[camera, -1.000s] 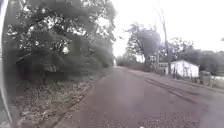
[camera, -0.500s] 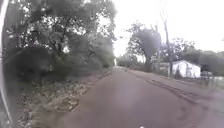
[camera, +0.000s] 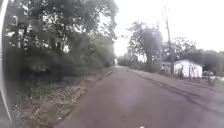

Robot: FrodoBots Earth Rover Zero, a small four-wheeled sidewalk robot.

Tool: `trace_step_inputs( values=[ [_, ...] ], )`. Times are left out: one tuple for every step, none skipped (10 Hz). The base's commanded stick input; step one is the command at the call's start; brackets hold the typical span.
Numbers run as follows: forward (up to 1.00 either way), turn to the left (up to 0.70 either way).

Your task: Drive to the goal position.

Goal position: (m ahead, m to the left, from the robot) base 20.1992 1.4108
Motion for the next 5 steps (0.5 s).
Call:
trace_step_inputs(
  values=[
    [0.7,0.01],
    [0.7,0.01],
    [0.7,0.01],
    [0.7,0.01],
    [0.7,0.01]
  ],
)
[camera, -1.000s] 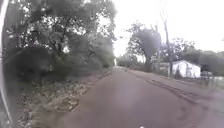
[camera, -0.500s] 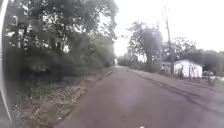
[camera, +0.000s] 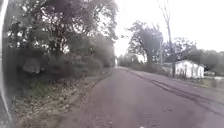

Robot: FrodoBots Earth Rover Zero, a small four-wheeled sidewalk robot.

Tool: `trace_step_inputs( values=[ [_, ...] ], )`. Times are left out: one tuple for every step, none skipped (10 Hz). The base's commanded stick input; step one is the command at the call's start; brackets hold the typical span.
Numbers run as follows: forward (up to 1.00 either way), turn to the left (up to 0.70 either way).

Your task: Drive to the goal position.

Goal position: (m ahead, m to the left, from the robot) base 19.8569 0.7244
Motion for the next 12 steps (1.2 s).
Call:
trace_step_inputs(
  values=[
    [0.7,0.01],
    [0.7,0.01],
    [0.7,0.01],
    [0.7,0.01],
    [0.7,0.01],
    [0.7,0.01],
    [0.7,0.01],
    [0.7,0.01],
    [0.7,0.01],
    [0.7,0.01],
    [0.7,0.01],
    [0.7,0.01]
  ],
)
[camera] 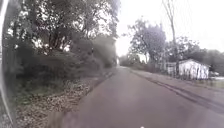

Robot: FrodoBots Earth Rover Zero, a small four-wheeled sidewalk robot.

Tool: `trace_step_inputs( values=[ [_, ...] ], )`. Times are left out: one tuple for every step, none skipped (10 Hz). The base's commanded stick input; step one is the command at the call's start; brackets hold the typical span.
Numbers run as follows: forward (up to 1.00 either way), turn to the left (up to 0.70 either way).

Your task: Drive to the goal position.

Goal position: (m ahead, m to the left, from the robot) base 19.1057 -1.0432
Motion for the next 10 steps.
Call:
trace_step_inputs(
  values=[
    [0.7,0.01],
    [0.7,0.01],
    [0.7,0.01],
    [0.7,0.01],
    [0.7,0.01],
    [0.7,0.01],
    [0.7,0.01],
    [0.7,0.01],
    [0.7,0.01],
    [0.7,0.01]
  ],
)
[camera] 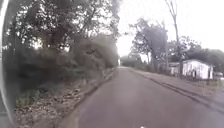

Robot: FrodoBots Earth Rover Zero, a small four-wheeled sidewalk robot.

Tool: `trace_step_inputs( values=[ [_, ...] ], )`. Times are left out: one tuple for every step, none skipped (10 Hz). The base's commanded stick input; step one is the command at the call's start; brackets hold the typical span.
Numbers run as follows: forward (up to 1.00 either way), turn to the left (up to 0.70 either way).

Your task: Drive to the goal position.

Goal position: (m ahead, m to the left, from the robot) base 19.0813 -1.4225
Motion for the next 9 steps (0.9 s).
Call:
trace_step_inputs(
  values=[
    [0.7,0.01],
    [0.7,-0.09],
    [0.7,-0.26],
    [0.7,-0.18],
    [0.7,0.01],
    [0.7,0.01],
    [0.7,0.01],
    [0.7,0.01],
    [0.7,0.01]
  ],
)
